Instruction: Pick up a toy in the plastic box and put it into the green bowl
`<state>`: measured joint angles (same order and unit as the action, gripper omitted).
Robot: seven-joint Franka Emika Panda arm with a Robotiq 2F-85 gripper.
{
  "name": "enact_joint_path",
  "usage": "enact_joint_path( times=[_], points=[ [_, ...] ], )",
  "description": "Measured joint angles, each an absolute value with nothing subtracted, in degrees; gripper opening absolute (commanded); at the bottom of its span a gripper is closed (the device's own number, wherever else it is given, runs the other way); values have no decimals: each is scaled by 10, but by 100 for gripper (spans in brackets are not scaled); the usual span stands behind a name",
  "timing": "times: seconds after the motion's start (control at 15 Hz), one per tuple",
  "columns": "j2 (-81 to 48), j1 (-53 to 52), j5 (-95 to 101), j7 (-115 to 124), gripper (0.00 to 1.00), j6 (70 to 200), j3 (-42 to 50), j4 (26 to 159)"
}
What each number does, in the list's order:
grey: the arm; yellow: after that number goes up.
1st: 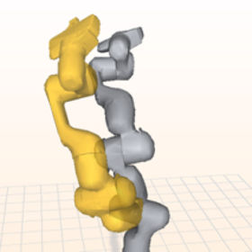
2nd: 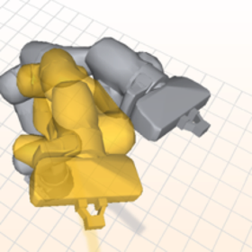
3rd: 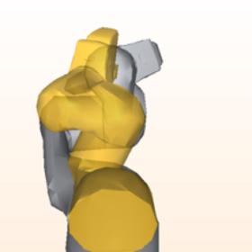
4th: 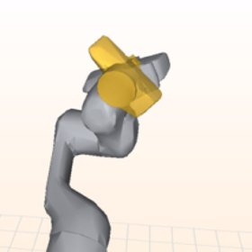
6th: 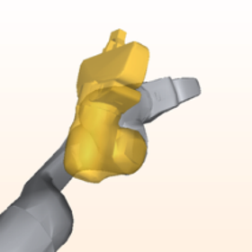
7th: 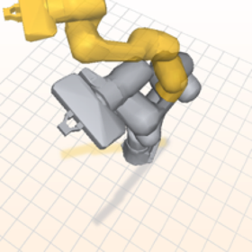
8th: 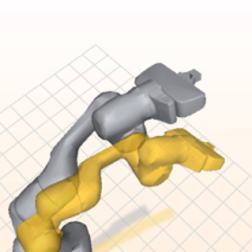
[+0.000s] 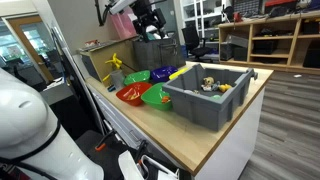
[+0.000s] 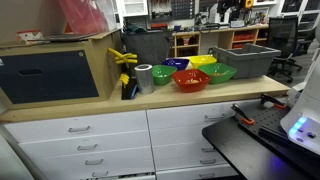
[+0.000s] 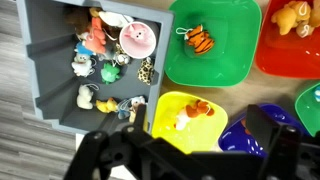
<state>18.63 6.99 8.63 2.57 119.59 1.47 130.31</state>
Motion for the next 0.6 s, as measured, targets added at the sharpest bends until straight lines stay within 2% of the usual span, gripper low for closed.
enact_joint_path(
  times=[0.6],
  points=[
    [183,70,85,26,100,1196,17,1298]
  ],
)
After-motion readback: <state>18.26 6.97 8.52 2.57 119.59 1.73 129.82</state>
